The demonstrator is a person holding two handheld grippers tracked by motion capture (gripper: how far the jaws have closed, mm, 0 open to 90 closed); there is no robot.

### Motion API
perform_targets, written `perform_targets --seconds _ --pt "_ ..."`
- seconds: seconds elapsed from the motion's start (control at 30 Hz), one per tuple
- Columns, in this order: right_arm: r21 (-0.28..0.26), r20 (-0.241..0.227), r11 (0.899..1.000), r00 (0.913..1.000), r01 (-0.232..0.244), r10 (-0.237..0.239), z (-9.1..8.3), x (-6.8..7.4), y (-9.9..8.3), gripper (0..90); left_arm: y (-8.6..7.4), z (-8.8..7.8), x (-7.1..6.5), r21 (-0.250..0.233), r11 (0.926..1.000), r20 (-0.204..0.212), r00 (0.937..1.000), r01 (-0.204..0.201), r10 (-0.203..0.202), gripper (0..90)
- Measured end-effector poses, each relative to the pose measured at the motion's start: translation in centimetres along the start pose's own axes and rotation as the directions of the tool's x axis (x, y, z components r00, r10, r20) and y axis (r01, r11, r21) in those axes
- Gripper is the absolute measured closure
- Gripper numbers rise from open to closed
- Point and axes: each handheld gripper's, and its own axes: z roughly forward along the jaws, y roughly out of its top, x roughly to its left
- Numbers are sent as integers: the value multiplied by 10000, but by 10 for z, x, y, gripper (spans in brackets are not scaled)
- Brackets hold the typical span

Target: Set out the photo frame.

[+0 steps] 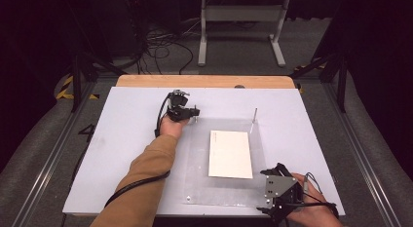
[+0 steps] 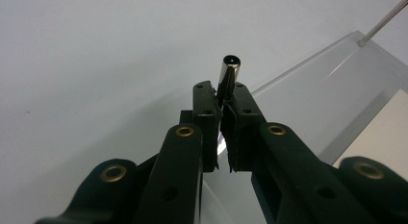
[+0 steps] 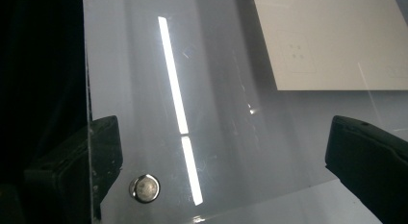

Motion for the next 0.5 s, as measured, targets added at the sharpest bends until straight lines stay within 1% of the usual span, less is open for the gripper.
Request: perform_targets --seconds 0.07,0.1,0.13,0.17,0.27,0.4,0.5 --pt "74 173 9997 9995 253 -254 0 2 1 0 0 0 0 2 10000 15 10000 -4 4 844" --pt "74 173 9997 9995 253 -254 0 2 1 0 0 0 0 2 10000 15 10000 -4 4 844" --pt "178 398 9985 9979 509 -516 0 4 3 0 0 0 0 20 10000 19 10000 1 -1 843" --pt "178 398 9985 9979 509 -516 0 4 3 0 0 0 0 20 10000 19 10000 1 -1 843" --pt "191 645 9966 9946 804 -815 0 6 5 0 0 1 0 -5 10000 79 10000 56 -56 842" --pt "107 802 9967 9934 811 -817 -4 7 5 11 -1 1 1 -38 10000 99 10000 -4 4 841" --pt "135 757 9966 9938 807 -815 -8 6 7 91 0 2 1 8 9999 77 9999 -113 113 842"
